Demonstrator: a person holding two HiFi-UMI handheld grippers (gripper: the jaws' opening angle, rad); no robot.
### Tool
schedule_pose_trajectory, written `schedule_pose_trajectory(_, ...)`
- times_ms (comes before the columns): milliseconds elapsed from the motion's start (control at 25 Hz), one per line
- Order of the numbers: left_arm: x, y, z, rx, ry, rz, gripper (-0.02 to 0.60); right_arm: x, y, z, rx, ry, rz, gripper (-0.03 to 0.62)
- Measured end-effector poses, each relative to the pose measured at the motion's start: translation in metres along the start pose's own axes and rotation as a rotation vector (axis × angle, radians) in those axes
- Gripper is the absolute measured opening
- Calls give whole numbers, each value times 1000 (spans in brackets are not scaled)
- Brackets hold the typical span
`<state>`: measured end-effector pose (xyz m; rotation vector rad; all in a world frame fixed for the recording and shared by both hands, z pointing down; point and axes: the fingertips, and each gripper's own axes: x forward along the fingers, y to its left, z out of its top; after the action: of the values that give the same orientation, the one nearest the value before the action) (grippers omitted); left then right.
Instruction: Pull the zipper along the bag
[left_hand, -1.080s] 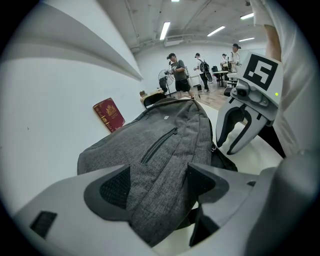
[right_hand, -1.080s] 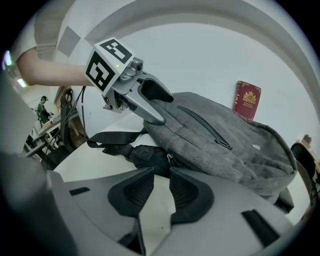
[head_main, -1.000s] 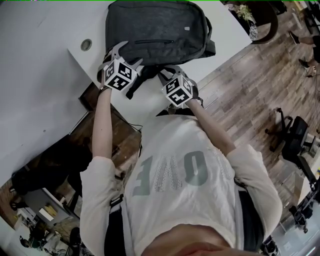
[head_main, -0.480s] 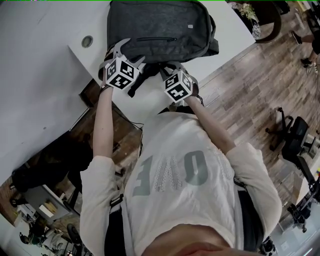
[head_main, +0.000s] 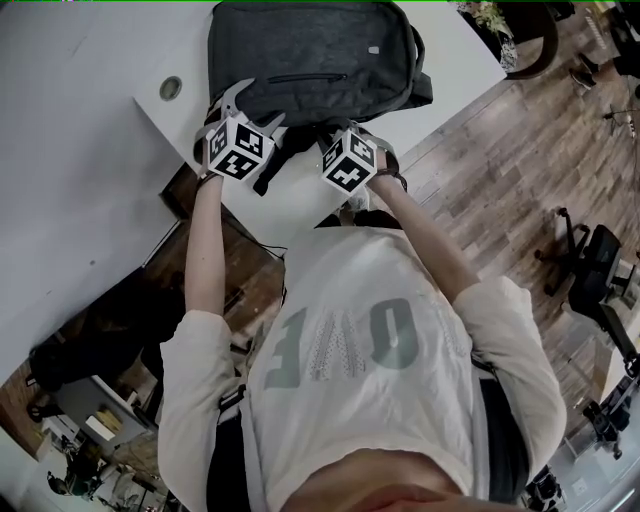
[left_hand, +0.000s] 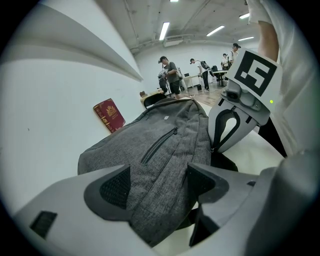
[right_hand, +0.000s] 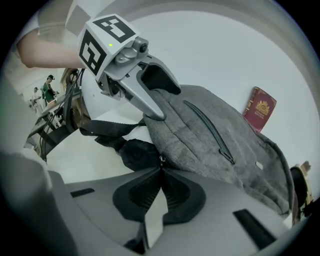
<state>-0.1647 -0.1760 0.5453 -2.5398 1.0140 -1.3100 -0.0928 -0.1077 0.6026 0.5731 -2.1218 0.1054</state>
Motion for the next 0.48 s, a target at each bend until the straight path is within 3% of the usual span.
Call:
schedule_pose_trajectory(240, 2, 0, 0, -1, 4, 0, 379, -6, -5, -8, 102, 37, 10, 30)
schedule_pose_trajectory(480, 1, 0, 0, 0, 0, -3, 379, -24, -28, -36, 166, 72, -51, 29)
